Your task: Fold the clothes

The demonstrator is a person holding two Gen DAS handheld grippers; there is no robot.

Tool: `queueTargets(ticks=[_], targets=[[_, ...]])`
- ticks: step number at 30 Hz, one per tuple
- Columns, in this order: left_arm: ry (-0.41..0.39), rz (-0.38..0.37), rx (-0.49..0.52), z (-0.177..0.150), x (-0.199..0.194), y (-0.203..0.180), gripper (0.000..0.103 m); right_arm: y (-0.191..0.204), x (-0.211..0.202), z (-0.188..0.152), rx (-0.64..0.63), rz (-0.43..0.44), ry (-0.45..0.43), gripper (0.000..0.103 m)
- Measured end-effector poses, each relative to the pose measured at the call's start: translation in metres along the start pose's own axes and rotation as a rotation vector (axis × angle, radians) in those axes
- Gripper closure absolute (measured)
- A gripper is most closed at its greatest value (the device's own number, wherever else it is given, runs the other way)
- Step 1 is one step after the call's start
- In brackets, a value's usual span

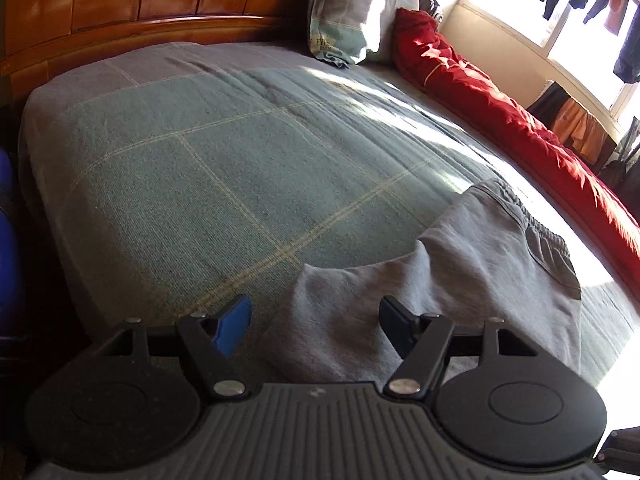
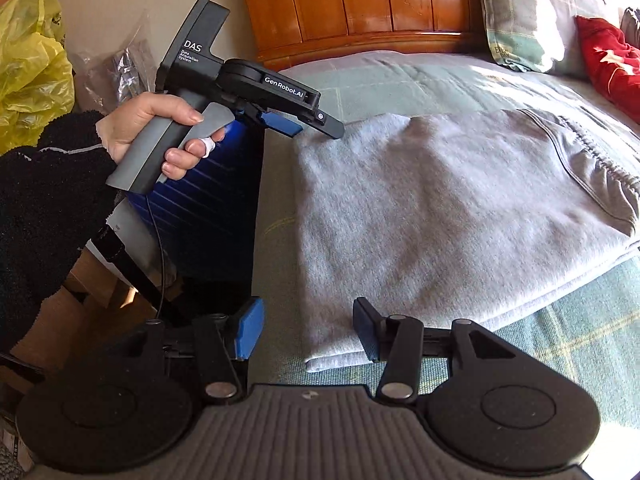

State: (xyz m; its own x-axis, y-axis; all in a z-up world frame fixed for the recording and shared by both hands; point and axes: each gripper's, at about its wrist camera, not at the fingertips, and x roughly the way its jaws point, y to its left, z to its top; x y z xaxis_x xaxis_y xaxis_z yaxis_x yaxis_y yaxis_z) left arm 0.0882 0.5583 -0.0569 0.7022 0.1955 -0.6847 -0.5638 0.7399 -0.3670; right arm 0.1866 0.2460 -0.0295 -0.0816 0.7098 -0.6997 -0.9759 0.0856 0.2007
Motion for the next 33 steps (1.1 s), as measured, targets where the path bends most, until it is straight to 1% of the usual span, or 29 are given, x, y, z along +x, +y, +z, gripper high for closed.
queueTargets(ticks=[1, 4, 8, 10, 12, 13, 14, 15, 17, 18, 19, 20, 22, 23, 24, 25, 27, 28, 30, 31, 33], targets=[[-0.019, -0.052, -0.027, 0.003, -0.005, 0.003, 0.032, 0.000, -0.004, 0.001, 0.005, 0.001, -0.009, 0.049], [-0.041, -0.138, 0.002, 0.005, -0.012, -0.010, 0.031, -0.001, -0.010, 0.005, 0.014, 0.002, -0.035, 0.047], [0.022, -0.252, 0.030, -0.002, 0.005, -0.029, 0.031, 0.000, -0.007, 0.009, 0.027, 0.010, -0.042, 0.045], [0.030, -0.253, 0.031, -0.003, 0.016, -0.032, 0.030, 0.000, -0.003, 0.008, 0.029, 0.012, -0.028, 0.045], [0.013, -0.134, 0.013, 0.002, 0.023, -0.029, 0.030, -0.001, -0.001, 0.004, 0.029, 0.003, -0.007, 0.045], [0.005, -0.078, 0.003, 0.005, 0.026, -0.027, 0.034, -0.002, -0.001, 0.002, 0.030, -0.004, 0.001, 0.045], [-0.010, -0.074, -0.014, 0.009, 0.024, -0.025, 0.034, -0.003, -0.003, 0.001, 0.034, -0.008, 0.001, 0.045], [-0.024, -0.075, -0.029, 0.013, 0.021, -0.022, 0.034, -0.004, -0.006, 0.000, 0.040, -0.006, -0.004, 0.045], [-0.038, -0.197, -0.033, 0.016, 0.012, -0.026, 0.032, -0.007, -0.010, -0.001, 0.051, -0.002, -0.015, 0.045], [-0.032, -0.246, -0.014, 0.015, 0.010, -0.034, 0.031, -0.008, -0.012, 0.000, 0.056, -0.001, -0.022, 0.043], [-0.026, -0.293, 0.006, 0.014, 0.009, -0.041, 0.029, -0.008, -0.012, 0.002, 0.061, -0.001, -0.028, 0.043], [-0.005, -0.313, 0.024, 0.013, 0.012, -0.048, 0.029, -0.008, -0.012, 0.003, 0.063, -0.001, -0.031, 0.043], [0.036, -0.291, 0.045, 0.010, 0.024, -0.059, 0.029, -0.008, -0.011, 0.006, 0.069, 0.000, -0.038, 0.043], [0.042, -0.253, 0.047, 0.009, 0.031, -0.061, 0.030, -0.007, -0.012, 0.007, 0.070, 0.003, -0.041, 0.043], [0.047, -0.225, 0.032, 0.010, 0.039, -0.060, 0.031, -0.006, -0.013, 0.007, 0.069, 0.006, -0.044, 0.043], [0.058, -0.217, 0.007, 0.012, 0.049, -0.055, 0.031, -0.005, -0.015, 0.008, 0.066, 0.006, -0.046, 0.043], [0.056, -0.194, -0.038, 0.015, 0.059, -0.048, 0.032, -0.003, -0.020, 0.007, 0.056, 0.002, -0.049, 0.043], [0.049, -0.183, -0.051, 0.017, 0.060, -0.046, 0.033, -0.002, -0.022, 0.007, 0.051, -0.003, -0.051, 0.043], [0.015, -0.202, -0.069, 0.022, 0.050, -0.045, 0.033, -0.003, -0.029, 0.007, 0.040, -0.016, -0.063, 0.043], [0.000, -0.225, -0.068, 0.023, 0.043, -0.045, 0.032, -0.005, -0.032, 0.008, 0.038, -0.024, -0.072, 0.043], [-0.016, -0.244, -0.057, 0.023, 0.030, -0.047, 0.031, -0.010, -0.035, 0.010, 0.036, -0.041, -0.089, 0.042]])
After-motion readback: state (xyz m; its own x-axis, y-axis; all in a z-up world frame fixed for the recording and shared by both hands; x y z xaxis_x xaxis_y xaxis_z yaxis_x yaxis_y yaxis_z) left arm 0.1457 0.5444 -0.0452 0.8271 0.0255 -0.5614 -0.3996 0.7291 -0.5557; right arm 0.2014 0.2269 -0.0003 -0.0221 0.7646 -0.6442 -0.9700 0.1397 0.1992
